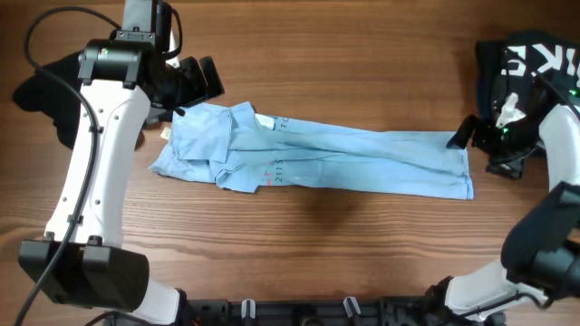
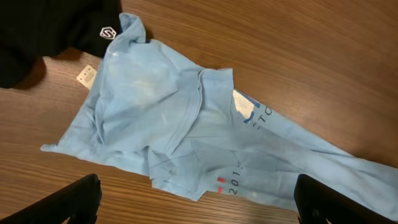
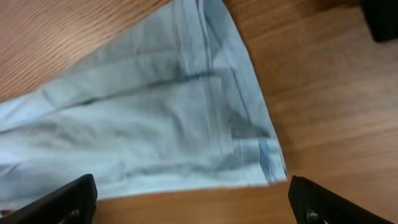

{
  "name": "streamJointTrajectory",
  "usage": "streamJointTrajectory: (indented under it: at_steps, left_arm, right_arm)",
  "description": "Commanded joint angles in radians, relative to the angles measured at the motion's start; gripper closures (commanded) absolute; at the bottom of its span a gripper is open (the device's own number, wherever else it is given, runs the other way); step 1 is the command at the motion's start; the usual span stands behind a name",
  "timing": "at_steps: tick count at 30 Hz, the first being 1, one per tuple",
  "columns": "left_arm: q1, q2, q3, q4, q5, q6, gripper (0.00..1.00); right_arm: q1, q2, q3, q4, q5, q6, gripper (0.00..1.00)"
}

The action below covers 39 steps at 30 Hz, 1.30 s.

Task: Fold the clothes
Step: 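Release the shirt and move the right gripper to the right end, then grasp the right end of the folded strip with the right gripper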

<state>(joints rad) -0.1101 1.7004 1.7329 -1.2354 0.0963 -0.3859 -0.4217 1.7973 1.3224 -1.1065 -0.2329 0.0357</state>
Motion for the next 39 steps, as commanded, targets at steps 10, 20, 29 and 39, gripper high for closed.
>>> streamJointTrajectory:
  at_steps: [10,20,29,39]
  left_arm:
    - [0.001,-0.023,0.014,-0.003,0.019,0.021,0.01]
    - [0.001,-0.023,0.014,0.003,0.019,0.042,0.00]
    - [0.001,-0.023,0.014,0.005,0.019,0.042,0.00]
    - [0.001,-0.023,0.014,0.014,0.019,0.042,0.00]
  right_arm:
    - [0.003,0.209,-0.016,0.124,-0.026,-0.032,0.01]
    - [0.082,0.209,-0.078,0.219,-0.026,-0.116,0.17]
    - [0.142,0.209,-0.127,0.274,0.053,-0.084,0.66]
    - [0.108,0.207,0.027,0.094,0.052,0.001,0.96]
